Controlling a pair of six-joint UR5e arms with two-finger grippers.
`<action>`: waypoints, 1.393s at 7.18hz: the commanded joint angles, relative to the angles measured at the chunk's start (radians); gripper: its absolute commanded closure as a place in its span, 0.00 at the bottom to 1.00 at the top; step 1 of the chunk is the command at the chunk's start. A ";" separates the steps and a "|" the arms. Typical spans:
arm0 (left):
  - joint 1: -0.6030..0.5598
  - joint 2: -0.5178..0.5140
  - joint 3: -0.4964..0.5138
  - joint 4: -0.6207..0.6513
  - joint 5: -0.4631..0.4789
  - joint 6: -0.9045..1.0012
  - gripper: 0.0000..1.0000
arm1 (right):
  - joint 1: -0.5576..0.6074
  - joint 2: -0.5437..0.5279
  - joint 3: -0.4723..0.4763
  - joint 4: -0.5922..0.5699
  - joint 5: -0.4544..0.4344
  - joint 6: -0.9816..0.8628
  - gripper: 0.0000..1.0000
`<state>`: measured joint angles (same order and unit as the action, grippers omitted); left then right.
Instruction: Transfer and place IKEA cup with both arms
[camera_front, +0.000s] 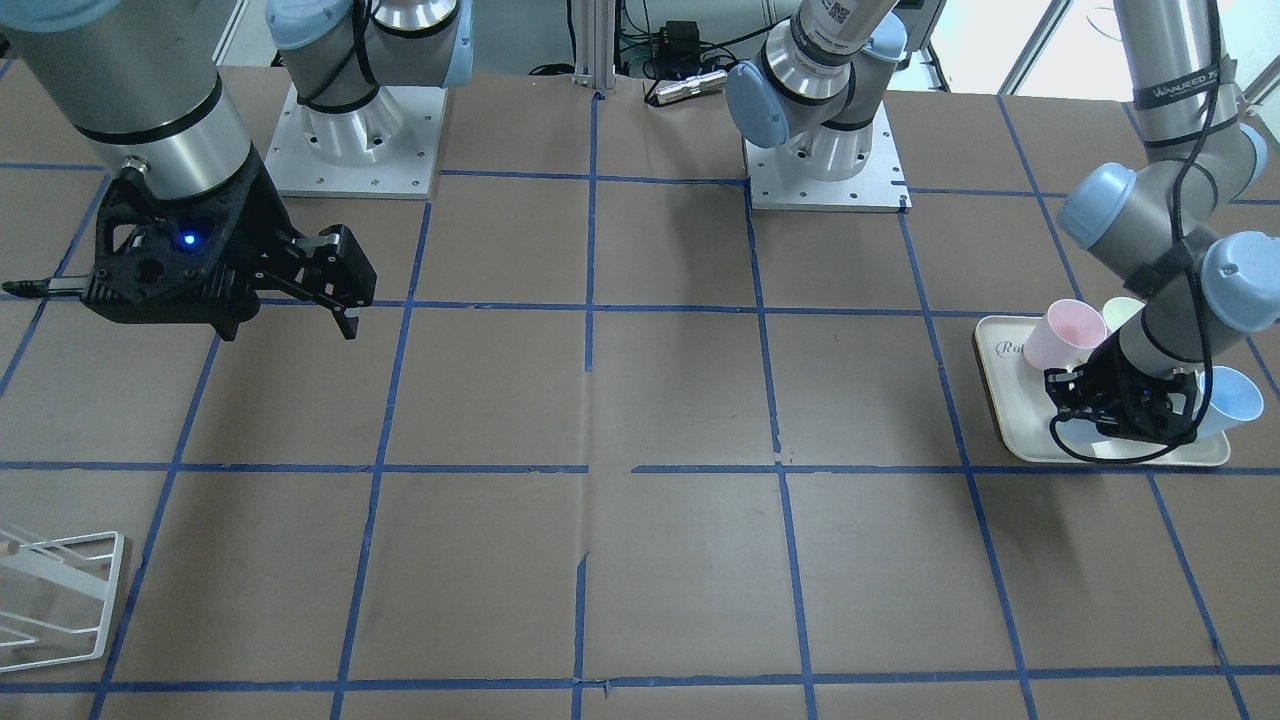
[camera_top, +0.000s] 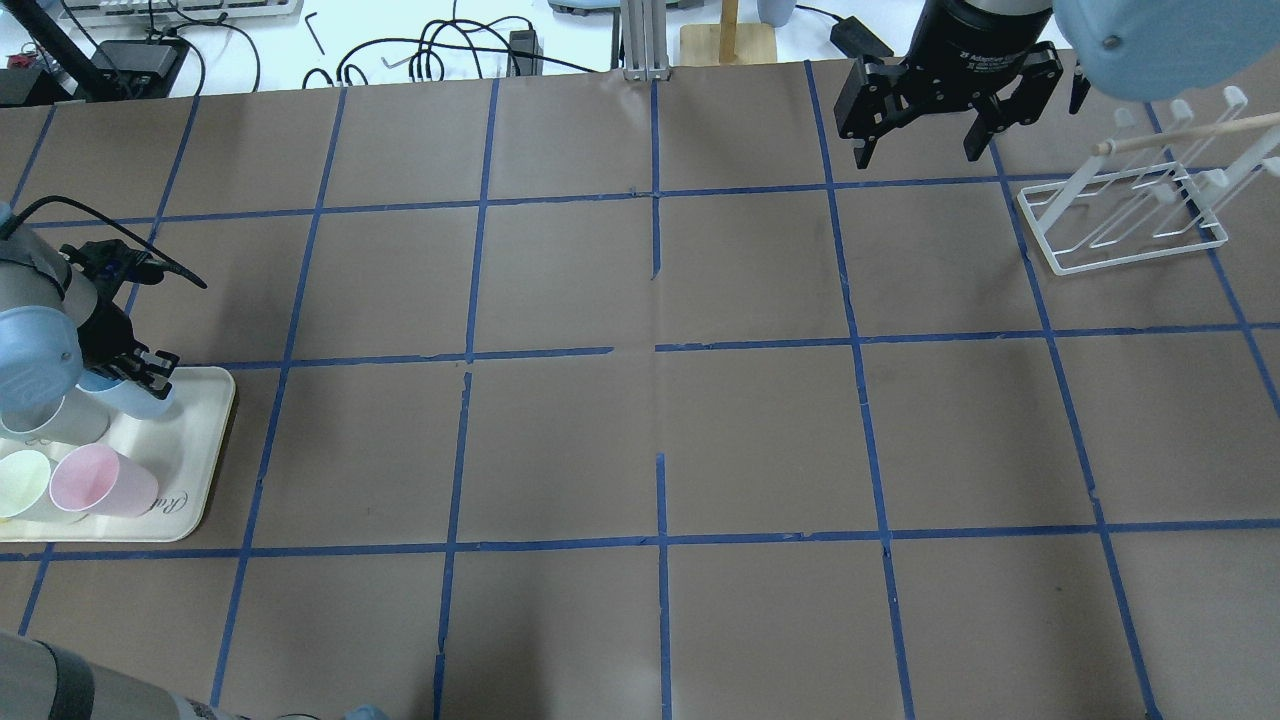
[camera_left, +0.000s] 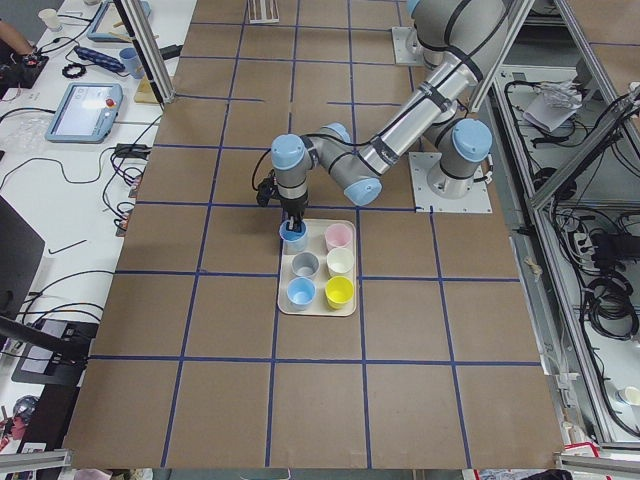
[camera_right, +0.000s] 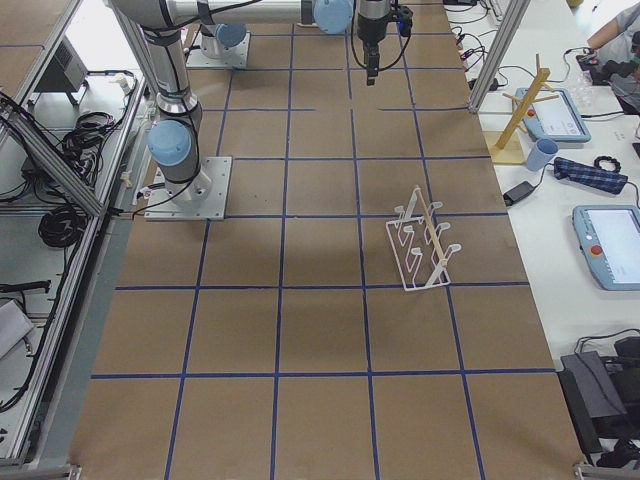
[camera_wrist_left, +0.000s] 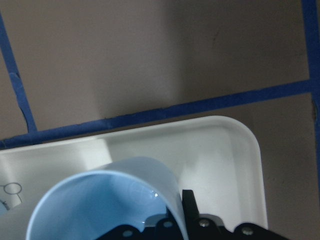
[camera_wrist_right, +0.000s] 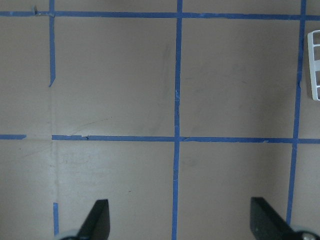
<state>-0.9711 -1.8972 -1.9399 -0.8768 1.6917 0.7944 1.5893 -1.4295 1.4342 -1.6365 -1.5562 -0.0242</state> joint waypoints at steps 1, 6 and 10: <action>0.008 0.003 -0.013 -0.013 0.002 -0.001 0.18 | -0.026 0.000 0.000 0.006 0.033 -0.028 0.00; 0.005 0.119 0.094 -0.268 0.000 -0.041 0.00 | -0.026 -0.012 0.000 0.012 0.031 -0.020 0.00; -0.208 0.238 0.223 -0.520 -0.077 -0.339 0.00 | -0.023 -0.012 0.000 0.012 0.030 -0.017 0.00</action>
<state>-1.0990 -1.7088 -1.7456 -1.3271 1.6643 0.5617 1.5650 -1.4419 1.4343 -1.6245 -1.5251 -0.0431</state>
